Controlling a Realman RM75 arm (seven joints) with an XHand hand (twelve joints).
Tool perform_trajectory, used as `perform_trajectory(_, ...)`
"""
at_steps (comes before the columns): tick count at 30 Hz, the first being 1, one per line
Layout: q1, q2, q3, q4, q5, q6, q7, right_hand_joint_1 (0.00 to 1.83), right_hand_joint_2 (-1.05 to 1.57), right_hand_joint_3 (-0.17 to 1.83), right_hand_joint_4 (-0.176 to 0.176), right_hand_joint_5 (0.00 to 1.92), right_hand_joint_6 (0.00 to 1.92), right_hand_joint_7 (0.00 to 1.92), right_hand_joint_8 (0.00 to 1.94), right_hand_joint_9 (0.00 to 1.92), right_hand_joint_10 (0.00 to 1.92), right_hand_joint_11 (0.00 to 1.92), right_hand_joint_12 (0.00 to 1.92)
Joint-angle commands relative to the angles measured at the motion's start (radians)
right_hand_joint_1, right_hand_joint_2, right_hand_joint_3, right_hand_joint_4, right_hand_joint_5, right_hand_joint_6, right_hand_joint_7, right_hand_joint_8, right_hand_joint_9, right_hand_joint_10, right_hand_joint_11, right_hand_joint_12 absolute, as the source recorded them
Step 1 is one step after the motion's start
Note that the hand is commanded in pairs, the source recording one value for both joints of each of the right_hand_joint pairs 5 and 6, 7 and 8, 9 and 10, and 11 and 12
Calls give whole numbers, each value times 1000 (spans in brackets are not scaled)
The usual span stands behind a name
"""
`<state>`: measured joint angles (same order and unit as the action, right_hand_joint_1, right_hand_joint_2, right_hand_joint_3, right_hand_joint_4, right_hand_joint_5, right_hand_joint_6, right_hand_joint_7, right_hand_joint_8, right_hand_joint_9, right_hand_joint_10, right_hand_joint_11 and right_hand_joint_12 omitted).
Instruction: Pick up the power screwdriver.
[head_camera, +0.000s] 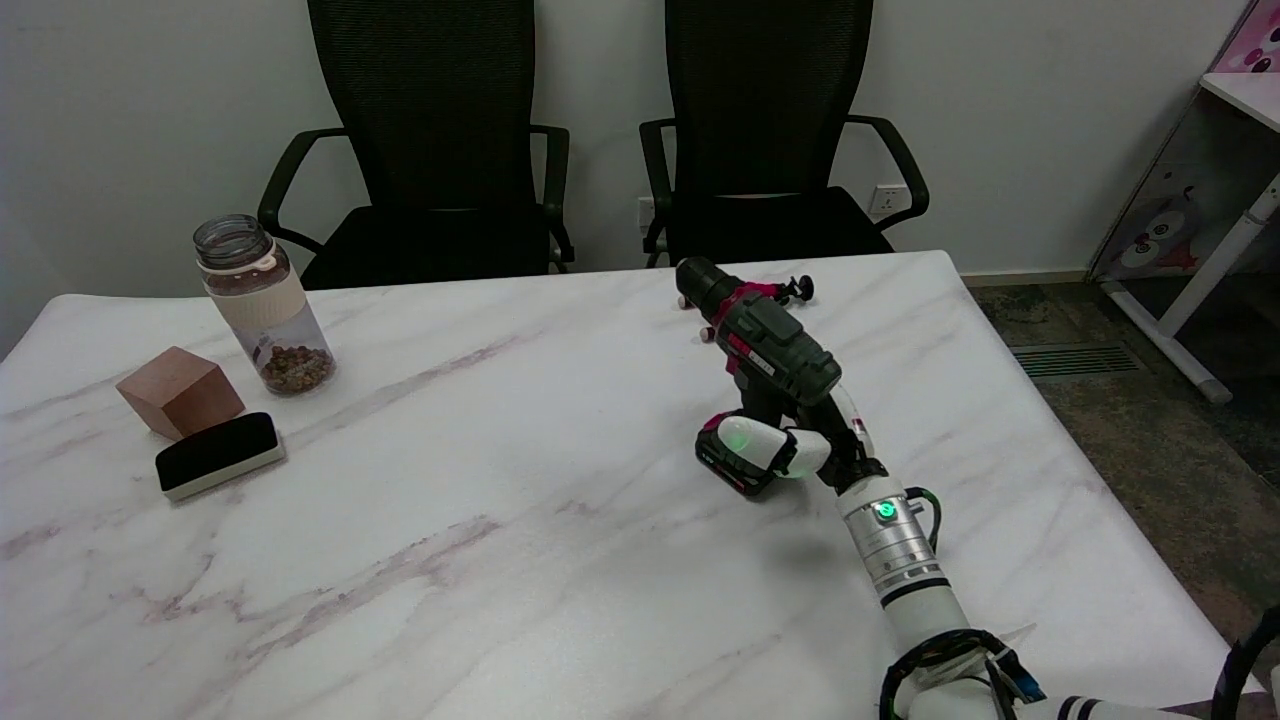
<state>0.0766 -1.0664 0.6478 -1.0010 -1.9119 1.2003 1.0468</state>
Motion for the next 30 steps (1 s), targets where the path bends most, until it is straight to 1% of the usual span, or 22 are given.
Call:
perform_trajectory(1,57,-18,-31,7,-4,-47,-2,820,28,637,-1,0,0,0,0,227,227,340,340)
perform_trajectory(6,61,-23,-31,7,0,-48,-4,820,35,632,-2,0,0,0,0,240,240,380,380)
perform_trajectory(9,61,-24,-31,8,4,-48,-2,821,46,621,-3,0,0,0,0,293,293,484,484)
perform_trajectory(10,61,-24,-31,9,4,-48,0,821,65,605,-4,0,0,0,0,319,319,555,555)
perform_trajectory(12,61,-24,-31,10,5,-48,2,823,93,587,-6,0,0,0,0,354,354,637,637)
perform_trajectory(16,60,-26,-27,10,5,-51,4,844,201,570,-10,0,0,0,0,470,470,923,923)
perform_trajectory(23,61,-26,-28,12,29,-53,4,888,349,667,-20,0,0,0,0,710,710,1422,1422)
perform_trajectory(25,61,-26,-30,12,31,-53,4,911,381,719,-25,0,0,0,0,844,844,1609,1609)
perform_trajectory(26,61,-26,-30,12,31,-53,4,911,387,725,-25,0,0,0,0,863,863,1622,1622)
perform_trajectory(28,60,-26,-28,12,31,-53,4,913,423,748,-27,0,0,0,0,1037,1037,1754,1754)
perform_trajectory(30,59,-26,-25,12,31,-53,4,913,446,750,-29,0,0,0,0,1121,1121,1835,1835)
